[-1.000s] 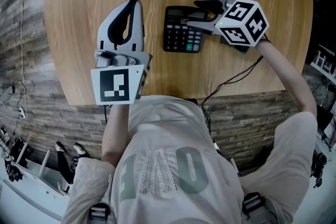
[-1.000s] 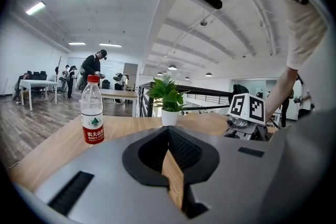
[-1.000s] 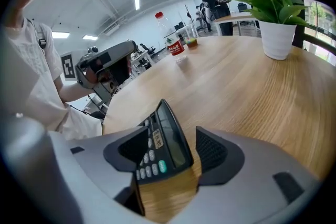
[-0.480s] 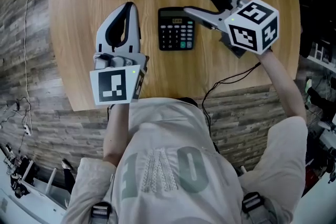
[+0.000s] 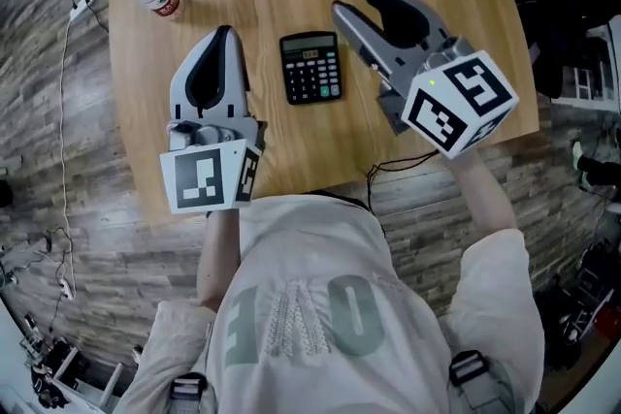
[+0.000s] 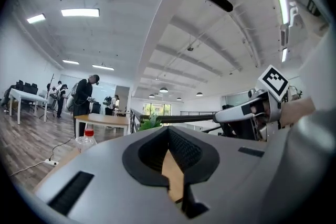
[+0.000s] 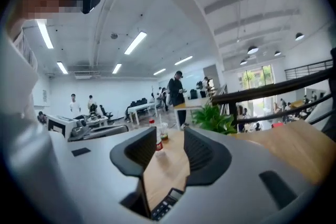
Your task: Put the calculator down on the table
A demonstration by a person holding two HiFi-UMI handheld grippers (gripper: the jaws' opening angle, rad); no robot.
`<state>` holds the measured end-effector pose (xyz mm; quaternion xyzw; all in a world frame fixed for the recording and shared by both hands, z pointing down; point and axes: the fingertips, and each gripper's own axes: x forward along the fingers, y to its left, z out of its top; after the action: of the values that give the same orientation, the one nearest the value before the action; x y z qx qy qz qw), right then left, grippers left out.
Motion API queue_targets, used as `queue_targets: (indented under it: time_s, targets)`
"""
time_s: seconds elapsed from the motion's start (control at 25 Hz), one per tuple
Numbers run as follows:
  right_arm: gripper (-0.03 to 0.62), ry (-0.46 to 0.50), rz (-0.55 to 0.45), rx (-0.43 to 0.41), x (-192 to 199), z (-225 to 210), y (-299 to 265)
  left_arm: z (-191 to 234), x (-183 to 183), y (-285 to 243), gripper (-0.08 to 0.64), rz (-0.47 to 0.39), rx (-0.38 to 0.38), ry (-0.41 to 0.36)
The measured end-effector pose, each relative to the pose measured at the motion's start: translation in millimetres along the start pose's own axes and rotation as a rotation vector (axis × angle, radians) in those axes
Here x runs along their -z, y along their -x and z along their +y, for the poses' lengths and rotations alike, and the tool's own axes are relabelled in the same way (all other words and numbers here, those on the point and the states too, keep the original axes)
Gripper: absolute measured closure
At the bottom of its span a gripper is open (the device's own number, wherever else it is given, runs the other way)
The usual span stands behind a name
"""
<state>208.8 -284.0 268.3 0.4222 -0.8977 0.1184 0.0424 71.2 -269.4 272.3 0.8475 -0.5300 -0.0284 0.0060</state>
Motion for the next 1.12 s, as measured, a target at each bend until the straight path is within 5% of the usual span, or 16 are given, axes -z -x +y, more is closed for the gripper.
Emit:
queue_targets:
  time_s: [0.16, 0.44, 0.8, 1.12]
  targets:
    - [0.545, 0.019, -0.160, 0.102, -30.8, 25.5, 35.8, -12.1, -43.5, 20.4, 0.551, -0.084, 0.016, -0.018]
    - [0.554, -0.032, -0.366, 0.327, -48.4, 36.7, 94.1, -37.5, -91.6, 37.6, 0.551, -0.195, 0.062, -0.074]
    - [0.563, -0.020, -0.317, 0.491, -9.0, 45.9, 116.1, -54.5, -108.2, 54.8, 0.551, -0.237, 0.080, -0.119]
    - [0.563, -0.006, -0.314, 0.518, -9.6, 45.9, 125.6, -56.7, -113.4, 62.2, 0.551, -0.249, 0.073, -0.132]
